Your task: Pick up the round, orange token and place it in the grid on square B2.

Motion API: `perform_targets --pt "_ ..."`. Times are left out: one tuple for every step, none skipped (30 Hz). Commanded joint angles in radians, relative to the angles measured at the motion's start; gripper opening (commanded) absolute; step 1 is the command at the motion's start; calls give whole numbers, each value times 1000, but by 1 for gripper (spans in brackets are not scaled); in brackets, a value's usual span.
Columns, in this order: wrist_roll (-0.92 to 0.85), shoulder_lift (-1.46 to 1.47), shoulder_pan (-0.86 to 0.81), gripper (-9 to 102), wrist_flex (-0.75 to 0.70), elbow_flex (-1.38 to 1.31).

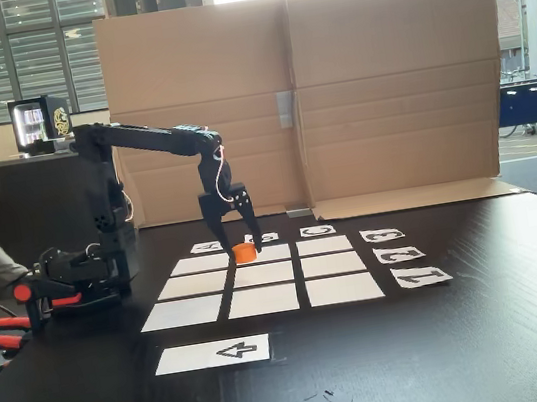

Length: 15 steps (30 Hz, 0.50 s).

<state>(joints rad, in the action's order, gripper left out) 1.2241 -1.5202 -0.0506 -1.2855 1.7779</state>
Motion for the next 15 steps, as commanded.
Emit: perform_targets --pt "20 12 9 -1 29 -26" --pt "25 28 14 -1 32 -34" --pt "28 40 17 -1 37 -40" --pt "34 51 21 -1 44 -43" --pt "37 60 28 -1 52 -46" --pt "44 74 32 -1 61 -54" --pt "49 87 40 -1 66 -63" --pt "52 104 46 -1 69 -74" --pt "58 120 52 -1 72 -86" --pt "66 133 58 -1 74 -98" --pt "71 146 61 -1 75 -110" --pt "75 153 66 -1 80 -117" --pt "77 161 72 -1 83 -124" --pt "78 170 77 -1 84 -129" --pt "80 176 81 -1 86 -135"
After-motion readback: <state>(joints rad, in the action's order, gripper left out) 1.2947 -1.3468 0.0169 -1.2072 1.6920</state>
